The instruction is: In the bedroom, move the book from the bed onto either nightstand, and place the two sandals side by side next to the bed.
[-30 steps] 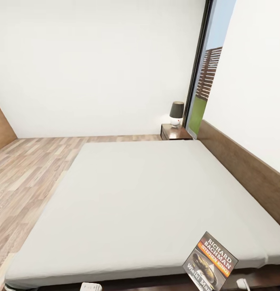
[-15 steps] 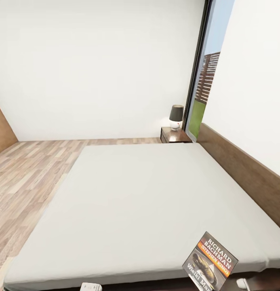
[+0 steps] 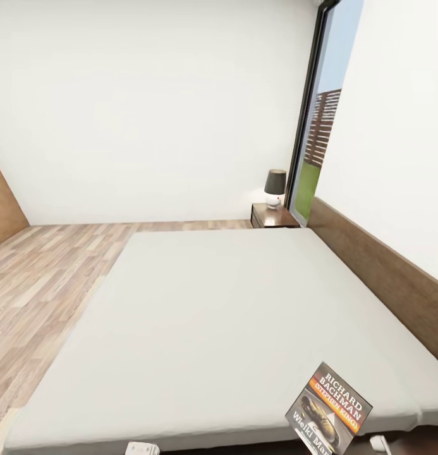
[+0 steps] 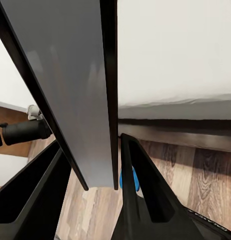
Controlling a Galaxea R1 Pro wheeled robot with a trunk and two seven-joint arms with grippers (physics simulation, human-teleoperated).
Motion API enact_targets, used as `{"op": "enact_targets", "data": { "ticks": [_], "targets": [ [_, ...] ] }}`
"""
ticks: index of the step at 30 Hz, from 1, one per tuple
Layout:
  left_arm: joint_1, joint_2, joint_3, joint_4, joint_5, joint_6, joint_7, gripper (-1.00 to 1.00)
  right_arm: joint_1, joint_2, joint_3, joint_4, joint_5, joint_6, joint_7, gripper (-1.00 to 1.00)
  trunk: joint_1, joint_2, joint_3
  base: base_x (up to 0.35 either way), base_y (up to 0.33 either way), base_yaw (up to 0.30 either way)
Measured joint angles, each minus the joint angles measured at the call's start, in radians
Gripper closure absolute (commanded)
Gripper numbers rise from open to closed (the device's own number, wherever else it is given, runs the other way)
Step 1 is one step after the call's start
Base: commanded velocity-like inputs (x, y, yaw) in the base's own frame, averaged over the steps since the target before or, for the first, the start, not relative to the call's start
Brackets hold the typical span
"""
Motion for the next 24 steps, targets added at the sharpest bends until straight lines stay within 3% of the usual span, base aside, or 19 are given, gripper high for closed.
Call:
{"op": "enact_targets", "data": {
  "ticks": [24],
  "targets": [
    [0.000, 0.000, 0.000, 0.000, 0.000, 0.000, 0.000, -1.00, 0.000, 0.000, 0.000, 0.000, 0.000, 0.000, 0.000, 1.00, 0.000, 0.000, 0.038, 0.000, 0.000, 0.000]
  ]
}}
